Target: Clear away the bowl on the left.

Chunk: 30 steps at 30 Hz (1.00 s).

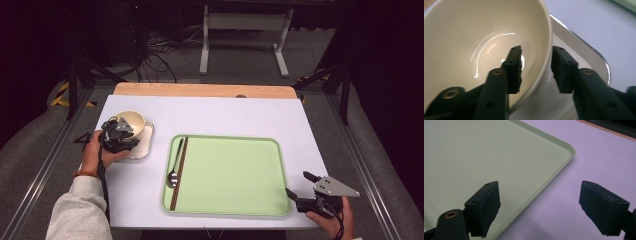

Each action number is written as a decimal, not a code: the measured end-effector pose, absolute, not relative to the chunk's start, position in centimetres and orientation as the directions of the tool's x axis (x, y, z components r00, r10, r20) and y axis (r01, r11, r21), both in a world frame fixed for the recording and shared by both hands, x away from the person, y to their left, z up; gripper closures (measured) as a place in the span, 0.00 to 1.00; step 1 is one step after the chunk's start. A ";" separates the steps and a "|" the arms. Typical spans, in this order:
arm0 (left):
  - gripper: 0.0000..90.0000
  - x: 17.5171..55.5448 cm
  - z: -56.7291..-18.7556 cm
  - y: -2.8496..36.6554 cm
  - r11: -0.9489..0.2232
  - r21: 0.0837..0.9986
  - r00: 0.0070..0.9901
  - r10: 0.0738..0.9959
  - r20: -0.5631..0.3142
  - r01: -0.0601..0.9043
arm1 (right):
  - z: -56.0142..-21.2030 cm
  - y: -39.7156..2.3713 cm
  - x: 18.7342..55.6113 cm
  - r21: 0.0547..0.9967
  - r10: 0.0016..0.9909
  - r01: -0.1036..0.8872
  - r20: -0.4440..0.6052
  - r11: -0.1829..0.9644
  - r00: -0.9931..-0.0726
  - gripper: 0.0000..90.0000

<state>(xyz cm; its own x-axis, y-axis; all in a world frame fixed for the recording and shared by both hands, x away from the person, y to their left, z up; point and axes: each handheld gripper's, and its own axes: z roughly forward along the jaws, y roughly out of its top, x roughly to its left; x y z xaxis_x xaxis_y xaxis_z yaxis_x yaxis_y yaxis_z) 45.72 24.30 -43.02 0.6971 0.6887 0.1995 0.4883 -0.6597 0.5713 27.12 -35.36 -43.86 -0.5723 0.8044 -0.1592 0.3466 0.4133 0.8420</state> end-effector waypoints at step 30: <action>0.92 44.9 -42.1 24.1 -0.618 0.638 0.666 0.715 0.214 0.459 | -43.7 -35.8 26.5 0.845 0.808 0.346 -0.157 0.408 -0.568 0.20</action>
